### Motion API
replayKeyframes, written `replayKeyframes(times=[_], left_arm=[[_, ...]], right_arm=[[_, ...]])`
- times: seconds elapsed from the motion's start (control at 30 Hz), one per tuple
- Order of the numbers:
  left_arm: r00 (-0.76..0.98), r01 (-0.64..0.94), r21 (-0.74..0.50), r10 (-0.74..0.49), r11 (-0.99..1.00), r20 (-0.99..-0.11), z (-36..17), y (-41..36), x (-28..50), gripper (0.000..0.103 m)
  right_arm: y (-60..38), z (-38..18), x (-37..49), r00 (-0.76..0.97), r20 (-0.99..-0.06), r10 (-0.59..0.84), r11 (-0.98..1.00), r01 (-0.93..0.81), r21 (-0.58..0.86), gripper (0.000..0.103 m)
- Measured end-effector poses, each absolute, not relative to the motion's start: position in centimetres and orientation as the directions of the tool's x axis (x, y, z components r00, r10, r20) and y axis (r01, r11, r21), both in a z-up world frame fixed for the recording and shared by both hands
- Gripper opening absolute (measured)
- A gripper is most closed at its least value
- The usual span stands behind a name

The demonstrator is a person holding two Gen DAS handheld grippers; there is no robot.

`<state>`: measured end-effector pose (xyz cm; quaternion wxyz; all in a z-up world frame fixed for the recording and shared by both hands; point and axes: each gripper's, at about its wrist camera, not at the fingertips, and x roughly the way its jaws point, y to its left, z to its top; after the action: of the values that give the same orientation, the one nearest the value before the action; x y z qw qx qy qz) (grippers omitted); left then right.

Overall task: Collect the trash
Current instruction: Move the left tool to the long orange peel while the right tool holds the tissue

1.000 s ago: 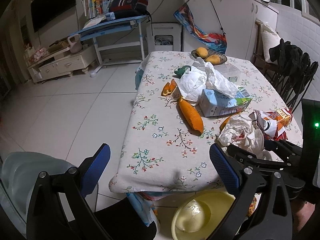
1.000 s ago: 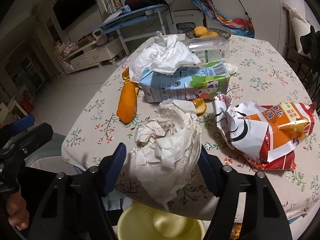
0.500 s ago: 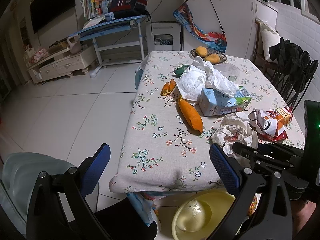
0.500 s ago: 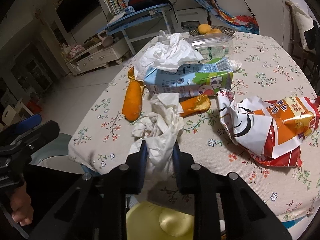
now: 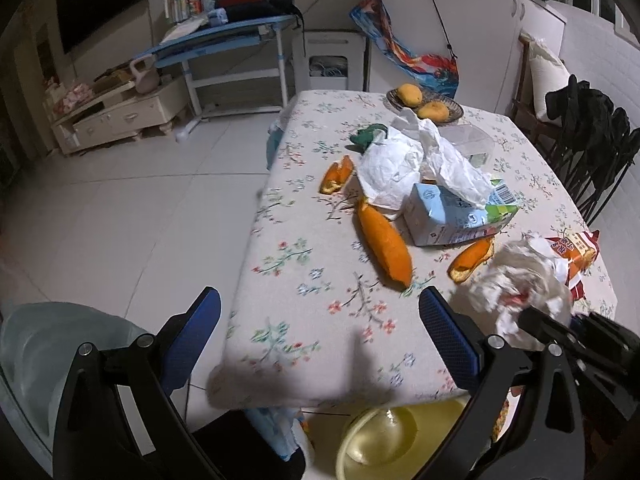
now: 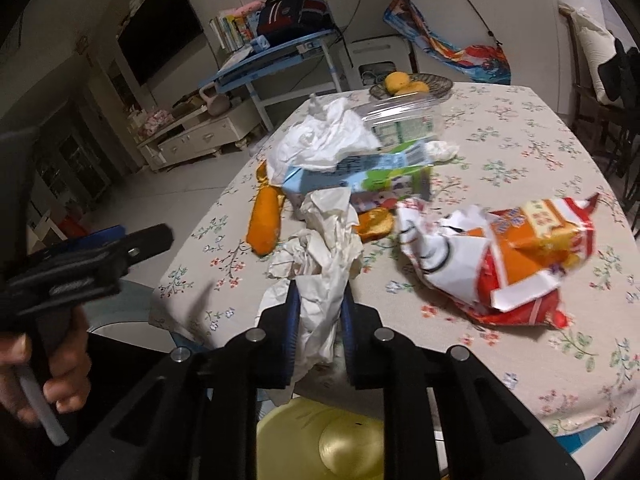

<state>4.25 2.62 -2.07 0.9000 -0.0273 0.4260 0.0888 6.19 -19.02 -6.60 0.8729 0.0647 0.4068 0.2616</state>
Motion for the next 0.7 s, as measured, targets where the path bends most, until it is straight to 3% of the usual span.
replayKeyframes(times=[0.57, 0.7], left_arm=[[0.554, -0.134, 0.050, 0.116, 0.990, -0.825, -6.1, -1.4, 12.5, 0.096], [0.544, -0.119, 0.033, 0.093, 0.992, -0.834, -6.9, -1.7, 13.2, 0.081]], right_arm=[[-20.6, -6.9, 6.0, 0.524, -0.667, 0.530, 0.845, -0.397, 0.359, 0.020], [-20.6, -7.1, 6.2, 0.516, -0.666, 0.538, 0.839, -0.399, 0.369, 0.020]])
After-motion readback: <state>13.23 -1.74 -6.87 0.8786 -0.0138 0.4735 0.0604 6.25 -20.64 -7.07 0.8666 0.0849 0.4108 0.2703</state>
